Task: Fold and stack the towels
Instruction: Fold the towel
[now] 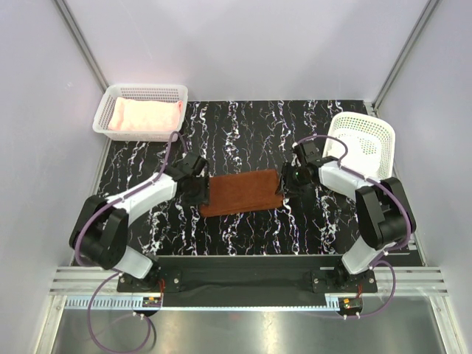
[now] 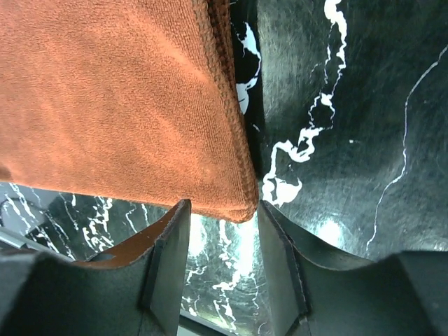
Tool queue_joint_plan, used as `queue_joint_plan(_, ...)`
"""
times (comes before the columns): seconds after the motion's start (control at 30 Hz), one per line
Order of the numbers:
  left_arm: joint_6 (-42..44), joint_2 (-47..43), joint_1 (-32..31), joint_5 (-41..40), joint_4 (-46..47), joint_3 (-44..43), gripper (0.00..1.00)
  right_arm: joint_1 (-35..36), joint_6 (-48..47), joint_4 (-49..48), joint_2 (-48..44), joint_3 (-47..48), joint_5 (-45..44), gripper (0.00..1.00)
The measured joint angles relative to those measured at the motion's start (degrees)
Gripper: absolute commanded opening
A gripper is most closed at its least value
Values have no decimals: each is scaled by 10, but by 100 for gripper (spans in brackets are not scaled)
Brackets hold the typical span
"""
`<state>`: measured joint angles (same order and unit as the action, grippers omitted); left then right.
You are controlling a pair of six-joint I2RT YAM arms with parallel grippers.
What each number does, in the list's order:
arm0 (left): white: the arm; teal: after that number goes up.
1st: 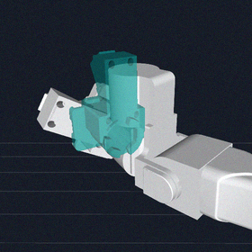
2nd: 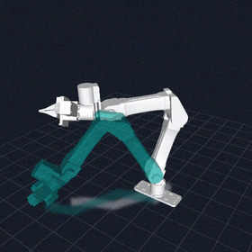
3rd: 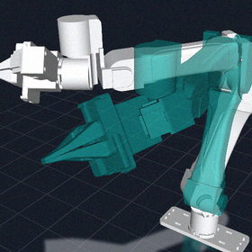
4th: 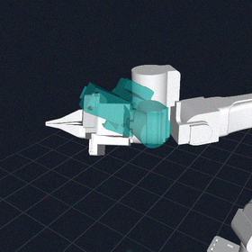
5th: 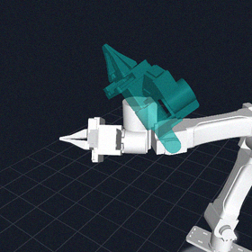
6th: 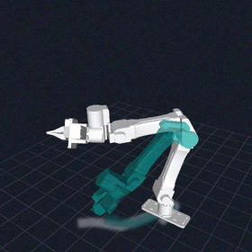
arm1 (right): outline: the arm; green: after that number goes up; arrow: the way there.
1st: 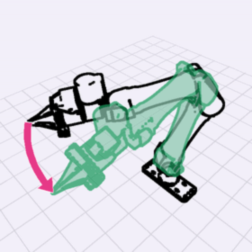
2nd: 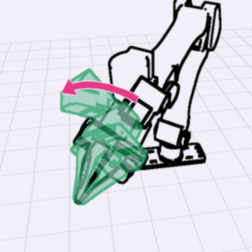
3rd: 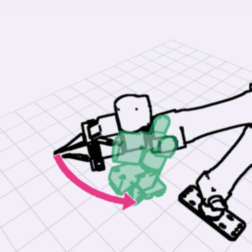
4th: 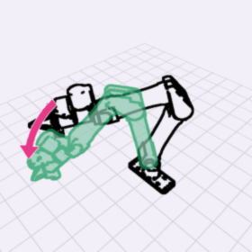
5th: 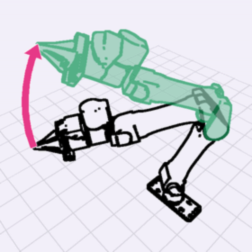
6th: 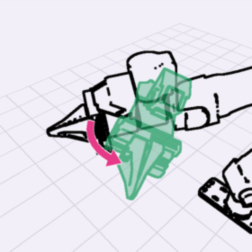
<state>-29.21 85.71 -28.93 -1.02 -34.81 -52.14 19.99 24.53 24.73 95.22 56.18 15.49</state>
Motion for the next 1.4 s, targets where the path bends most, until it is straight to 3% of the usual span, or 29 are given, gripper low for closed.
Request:
queue_joint_plan(0.37,-39,-9,0,2,19,43,42,0,33,-13,8,-33,-1,46)
queue_joint_plan(0.47,-47,2,0,4,26,54,35,1,42,-25,10,-37,-1,42)
queue_joint_plan(0.6,-56,9,0,9,39,56,17,2,46,-41,10,-43,-5,35)
queue_joint_plan(0.77,-59,10,0,12,45,56,8,2,53,-46,9,-45,-6,45)
queue_joint_plan(0.93,-62,10,0,12,45,56,4,3,57,-46,-2,-50,-20,45)
queue_joint_plan(1.17,-64,11,0,12,45,56,0,3,63,-54,-5,-56,-28,34)
queue_joint_plan(1.4,-64,16,0,10,35,47,0,3,62,-65,-4,-59,-27,4)
